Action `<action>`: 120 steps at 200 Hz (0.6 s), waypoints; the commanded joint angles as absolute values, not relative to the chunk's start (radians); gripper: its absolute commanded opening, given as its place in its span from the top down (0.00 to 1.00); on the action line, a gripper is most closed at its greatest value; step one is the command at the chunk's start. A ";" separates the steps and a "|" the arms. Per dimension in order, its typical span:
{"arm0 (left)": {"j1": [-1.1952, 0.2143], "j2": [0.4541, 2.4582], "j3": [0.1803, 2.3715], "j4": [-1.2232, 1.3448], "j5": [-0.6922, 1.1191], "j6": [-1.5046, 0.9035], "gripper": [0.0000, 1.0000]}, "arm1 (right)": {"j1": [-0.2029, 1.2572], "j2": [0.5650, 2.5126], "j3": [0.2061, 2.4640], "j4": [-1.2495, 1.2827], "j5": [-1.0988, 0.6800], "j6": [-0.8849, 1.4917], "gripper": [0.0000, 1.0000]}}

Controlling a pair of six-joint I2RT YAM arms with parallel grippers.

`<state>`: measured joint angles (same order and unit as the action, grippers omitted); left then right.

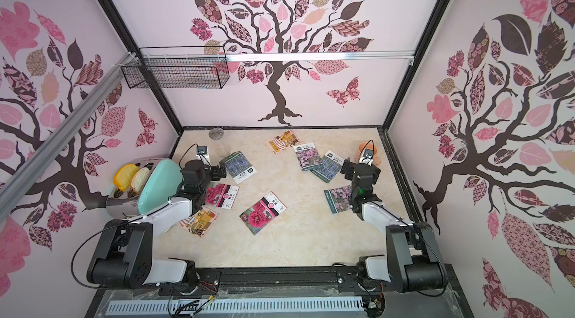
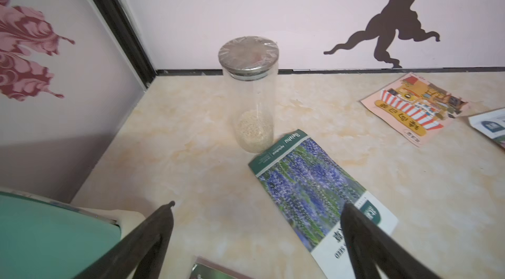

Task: Arrange the seed packets in a row
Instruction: Adjust the seed packet at the center of the board.

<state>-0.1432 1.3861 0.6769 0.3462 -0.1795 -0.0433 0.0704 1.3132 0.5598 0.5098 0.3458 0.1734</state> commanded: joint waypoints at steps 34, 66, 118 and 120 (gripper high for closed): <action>-0.274 1.471 1.056 -0.147 0.117 -0.152 0.03 | 0.064 1.356 0.803 -0.146 0.062 0.410 0.01; -0.465 1.588 1.286 -0.348 0.144 -0.060 0.03 | 0.063 1.228 0.689 -0.099 -0.077 0.455 0.01; -0.623 1.850 1.575 -0.490 0.268 0.009 0.04 | 0.043 1.088 0.723 -0.281 -0.081 0.543 0.01; -0.625 1.864 1.592 -0.500 0.279 0.013 0.04 | 0.043 1.091 0.730 -0.294 -0.085 0.543 0.01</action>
